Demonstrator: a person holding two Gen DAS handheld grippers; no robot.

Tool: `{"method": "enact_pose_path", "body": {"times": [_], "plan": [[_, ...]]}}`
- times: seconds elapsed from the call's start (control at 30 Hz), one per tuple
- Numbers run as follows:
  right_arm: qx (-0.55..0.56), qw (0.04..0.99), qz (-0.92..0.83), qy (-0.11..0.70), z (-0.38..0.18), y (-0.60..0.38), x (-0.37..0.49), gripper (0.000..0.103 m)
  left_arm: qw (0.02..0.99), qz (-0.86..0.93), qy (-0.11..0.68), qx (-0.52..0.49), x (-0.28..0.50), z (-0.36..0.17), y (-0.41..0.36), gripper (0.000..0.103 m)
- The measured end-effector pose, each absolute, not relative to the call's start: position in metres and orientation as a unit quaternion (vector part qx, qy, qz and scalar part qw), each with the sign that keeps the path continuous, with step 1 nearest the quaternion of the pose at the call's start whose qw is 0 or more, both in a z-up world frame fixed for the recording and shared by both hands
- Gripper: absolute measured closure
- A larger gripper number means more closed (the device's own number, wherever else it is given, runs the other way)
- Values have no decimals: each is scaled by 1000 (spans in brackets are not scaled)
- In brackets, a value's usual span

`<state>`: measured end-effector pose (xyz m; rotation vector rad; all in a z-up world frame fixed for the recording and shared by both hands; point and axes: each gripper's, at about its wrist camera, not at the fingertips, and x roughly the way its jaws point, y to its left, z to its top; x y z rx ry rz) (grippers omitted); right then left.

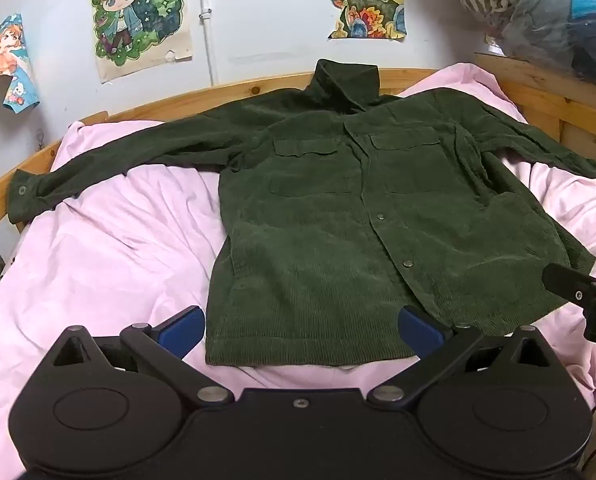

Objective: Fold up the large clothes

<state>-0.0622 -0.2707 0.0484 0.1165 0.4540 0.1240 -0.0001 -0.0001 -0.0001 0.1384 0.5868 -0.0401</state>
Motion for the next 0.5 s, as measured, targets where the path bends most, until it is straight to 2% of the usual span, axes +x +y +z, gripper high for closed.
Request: {"method": "enact_pose_path", "body": {"times": [0.5], "plan": [[54,971,61,226,51,-269,-61,0,956,-15,285,66,-3,2,-2,1]]}}
